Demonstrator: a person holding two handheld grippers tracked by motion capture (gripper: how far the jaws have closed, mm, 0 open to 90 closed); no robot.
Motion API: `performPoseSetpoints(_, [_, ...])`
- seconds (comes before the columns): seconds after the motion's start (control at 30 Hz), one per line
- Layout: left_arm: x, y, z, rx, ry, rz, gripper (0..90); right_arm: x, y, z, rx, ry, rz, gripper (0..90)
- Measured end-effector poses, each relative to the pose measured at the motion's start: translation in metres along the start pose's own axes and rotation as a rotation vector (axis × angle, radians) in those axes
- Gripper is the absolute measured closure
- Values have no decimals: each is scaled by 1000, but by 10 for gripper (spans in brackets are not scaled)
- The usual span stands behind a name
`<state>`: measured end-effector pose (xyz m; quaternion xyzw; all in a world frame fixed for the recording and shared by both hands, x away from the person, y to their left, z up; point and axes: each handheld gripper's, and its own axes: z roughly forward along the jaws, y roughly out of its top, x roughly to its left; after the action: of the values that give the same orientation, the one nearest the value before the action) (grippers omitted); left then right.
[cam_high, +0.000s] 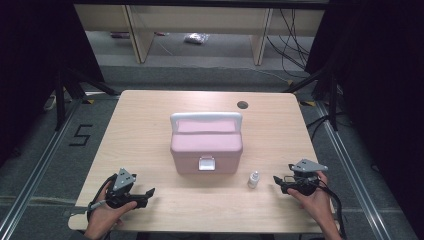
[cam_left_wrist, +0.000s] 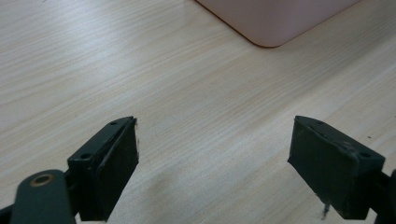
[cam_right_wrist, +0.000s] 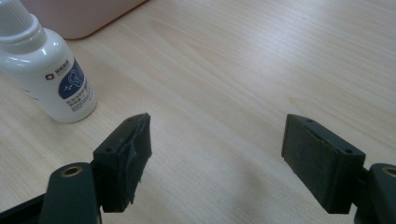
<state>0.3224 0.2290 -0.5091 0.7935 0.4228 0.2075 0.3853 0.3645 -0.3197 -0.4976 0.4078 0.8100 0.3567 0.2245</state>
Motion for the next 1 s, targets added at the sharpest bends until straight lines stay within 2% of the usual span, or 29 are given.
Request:
performPoseSetpoints(0.17, [1,0,0,6,12,1,149,-1,0,0,-1,0,-5,259])
performPoseSetpoints(0.2, [1,0,0,3,11,3,153,-1,0,0,-14,-4,-29,281])
performPoseSetpoints(0.27, [0,0,-1,1,-1,-16,181,-1,1,-2,-14,-8,-27,306])
performPoseSetpoints(0.3, [2,1,-3,21,-19,10,217,1,1,-2,-13,-2,-14,317])
performPoseSetpoints(0.33, [2,1,-4,18,-16,17,255,-1,1,-2,-21,-4,-29,339])
performPoseSetpoints(0.37, [2,1,-4,-2,-17,3,307,2,1,-4,-17,3,1,368])
performPoseSetpoints(0.4, [2,1,-6,-10,-17,8,388,0,1,-4,-32,6,-27,415])
performPoseSetpoints(0.43, [3,1,-8,-11,-19,14,451,2,2,-5,-27,12,-10,460])
performPoseSetpoints(0.47, [3,1,-8,-22,-19,9,492,1,3,-5,-41,20,-28,487])
performPoseSetpoints(0.5, [4,1,-9,-25,-22,34,537,-1,4,-6,-51,19,-49,524])
performPoseSetpoints(0.53, [4,1,-9,-25,-22,34,598,0,5,-6,-52,36,-39,566])
performPoseSetpoints(0.57, [2,1,-7,-72,-34,-10,647,1,5,-7,-55,32,-34,593])
performPoseSetpoints(0.67, [3,3,-8,-96,-40,-12,775,-1,7,-7,-70,41,-39,687])
performPoseSetpoints(0.7, [3,3,-8,-96,-40,-12,805,-1,7,-7,-70,41,-39,687])
performPoseSetpoints(0.77, [2,4,-8,-118,-53,-20,837,-2,9,-6,-83,49,-43,758])
performPoseSetpoints(0.8, [1,5,-8,-120,-49,-15,859,-3,10,-6,-101,52,-65,788])
performPoseSetpoints(0.87, [-1,7,-7,-134,-58,-14,890,-4,12,-6,-109,44,-57,835])
performPoseSetpoints(0.9, [-1,8,-6,-143,-56,-16,894,-4,13,-6,-115,63,-34,849])
performPoseSetpoints(0.93, [-1,8,-6,-143,-56,-16,895,-4,13,-6,-115,63,-34,849])
performPoseSetpoints(0.97, [-1,10,-7,-146,-46,-16,895,-3,13,-6,-117,78,7,863])
performPoseSetpoints(1.0, [1,12,-6,-154,-45,-19,895,-5,15,-7,-127,84,-7,874])
